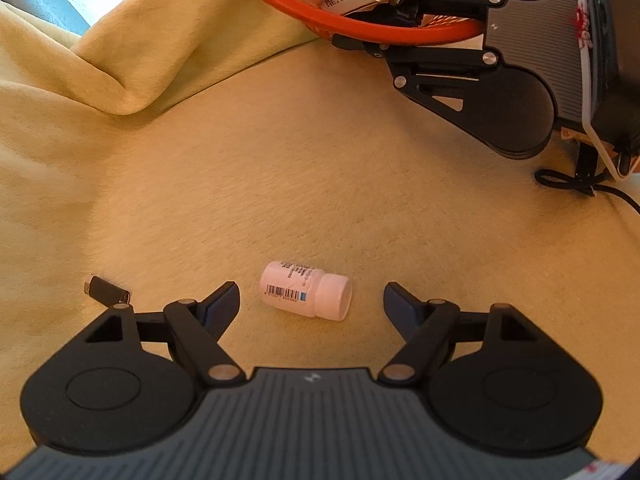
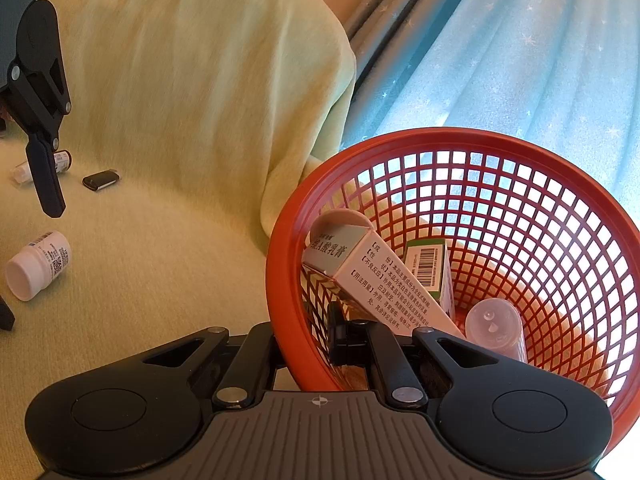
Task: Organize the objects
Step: 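Return the left gripper to the white pill bottle and grasp it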
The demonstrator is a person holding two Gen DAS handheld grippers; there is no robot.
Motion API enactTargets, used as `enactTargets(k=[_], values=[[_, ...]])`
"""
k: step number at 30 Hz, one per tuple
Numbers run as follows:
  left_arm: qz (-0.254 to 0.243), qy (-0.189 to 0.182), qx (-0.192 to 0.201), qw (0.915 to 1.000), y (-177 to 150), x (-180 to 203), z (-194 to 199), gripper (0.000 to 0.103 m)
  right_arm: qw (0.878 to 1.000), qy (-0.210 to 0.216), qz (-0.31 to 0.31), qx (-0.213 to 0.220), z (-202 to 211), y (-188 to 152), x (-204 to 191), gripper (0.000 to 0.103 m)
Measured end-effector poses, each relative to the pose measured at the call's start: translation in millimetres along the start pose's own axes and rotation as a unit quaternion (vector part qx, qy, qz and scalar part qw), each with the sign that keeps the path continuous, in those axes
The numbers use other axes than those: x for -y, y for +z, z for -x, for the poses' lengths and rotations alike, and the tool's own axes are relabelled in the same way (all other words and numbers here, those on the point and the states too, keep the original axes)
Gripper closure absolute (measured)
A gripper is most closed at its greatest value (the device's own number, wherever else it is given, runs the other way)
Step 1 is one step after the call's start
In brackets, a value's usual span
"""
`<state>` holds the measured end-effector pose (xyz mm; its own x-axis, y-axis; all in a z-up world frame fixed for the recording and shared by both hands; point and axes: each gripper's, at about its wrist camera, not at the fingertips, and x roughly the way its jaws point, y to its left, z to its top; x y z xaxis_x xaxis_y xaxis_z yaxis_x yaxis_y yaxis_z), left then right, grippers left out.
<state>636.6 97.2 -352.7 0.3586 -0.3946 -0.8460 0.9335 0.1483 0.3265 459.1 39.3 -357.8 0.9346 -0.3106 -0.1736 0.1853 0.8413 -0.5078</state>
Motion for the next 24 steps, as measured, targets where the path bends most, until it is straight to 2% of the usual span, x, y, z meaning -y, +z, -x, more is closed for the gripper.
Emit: enactTargets(k=[11, 13, 15, 20, 24], values=[[0.003, -0.01, 0.001, 0.9999, 2.4, -4.4, -4.1, 0.03, 1.0, 0.0, 0.004, -0.001, 0.7, -1.0, -0.5, 0.1], [0.005, -0.012, 0.002, 0.9999, 3.0, -4.4, -4.5, 0.033, 1.0, 0.0, 0.004, -0.001, 0.8, -1.1, -0.5, 0.1], [0.006, -0.012, 0.004, 0.9999, 4.0, -4.4, -5.0, 0.043, 1.0, 0.0, 0.003, -0.001, 0.9, -1.0, -0.6, 0.1], [0.002, -0.011, 0.001, 0.9999, 3.8, -3.2, -4.0, 0.056, 1.0, 0.0, 0.003, -0.001, 1.0, -1.0, -0.7, 0.1], [-0.01, 0.0, -0.001, 1.0, 3.8, 1.7, -2.4, 0.056, 1.0, 0.001, 0.003, -0.001, 1.1, -1.2, -0.4, 0.1]])
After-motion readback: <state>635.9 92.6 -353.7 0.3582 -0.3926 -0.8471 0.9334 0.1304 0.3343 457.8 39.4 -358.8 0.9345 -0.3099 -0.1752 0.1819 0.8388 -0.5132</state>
